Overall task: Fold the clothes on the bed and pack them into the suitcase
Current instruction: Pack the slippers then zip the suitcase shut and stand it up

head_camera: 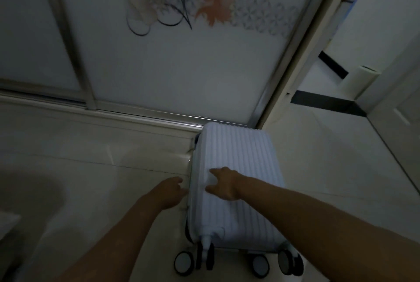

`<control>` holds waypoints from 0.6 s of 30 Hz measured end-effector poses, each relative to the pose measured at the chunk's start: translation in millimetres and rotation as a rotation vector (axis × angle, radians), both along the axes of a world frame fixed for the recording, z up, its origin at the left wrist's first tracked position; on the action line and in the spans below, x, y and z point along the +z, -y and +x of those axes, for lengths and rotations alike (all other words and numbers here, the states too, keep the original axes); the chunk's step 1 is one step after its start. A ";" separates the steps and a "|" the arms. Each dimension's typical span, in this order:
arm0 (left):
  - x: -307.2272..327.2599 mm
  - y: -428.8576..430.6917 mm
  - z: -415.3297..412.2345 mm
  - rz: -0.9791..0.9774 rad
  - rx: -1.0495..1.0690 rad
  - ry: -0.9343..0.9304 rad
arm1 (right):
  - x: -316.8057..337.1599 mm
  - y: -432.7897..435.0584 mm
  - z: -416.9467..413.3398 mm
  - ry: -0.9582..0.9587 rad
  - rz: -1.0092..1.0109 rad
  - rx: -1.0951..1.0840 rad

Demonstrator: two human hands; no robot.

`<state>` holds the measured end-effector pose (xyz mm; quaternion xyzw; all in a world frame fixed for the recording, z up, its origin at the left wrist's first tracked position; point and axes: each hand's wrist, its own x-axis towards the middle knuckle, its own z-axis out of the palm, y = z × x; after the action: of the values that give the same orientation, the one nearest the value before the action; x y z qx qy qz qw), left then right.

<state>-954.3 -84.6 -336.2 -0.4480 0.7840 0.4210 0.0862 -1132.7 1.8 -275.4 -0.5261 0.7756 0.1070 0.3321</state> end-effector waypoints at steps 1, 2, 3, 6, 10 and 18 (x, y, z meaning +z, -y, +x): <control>-2.4 1.7 4.0 -0.002 0.001 -0.002 | -10.3 -3.7 6.1 -0.037 0.014 0.017; -5.5 2.7 6.2 -0.001 0.001 -0.004 | -23.0 -6.9 11.7 -0.082 0.027 0.048; -8.8 2.9 7.0 0.002 -0.003 -0.004 | -36.3 -10.4 17.2 -0.124 0.027 0.078; -27.2 1.6 4.1 0.026 -0.026 -0.028 | -77.3 -21.6 33.3 -0.227 -0.072 0.097; -63.3 -6.4 -0.5 0.061 -0.071 -0.038 | -108.5 -32.5 38.9 -0.273 -0.293 0.096; -126.9 -10.0 -1.7 -0.092 -0.212 0.090 | -93.4 -37.0 22.9 -0.146 -0.234 0.325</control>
<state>-956.0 -74.6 -463.1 -0.3846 0.8408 0.3524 0.1448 -1109.8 38.8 -368.8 -0.6699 0.7098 0.1061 0.1901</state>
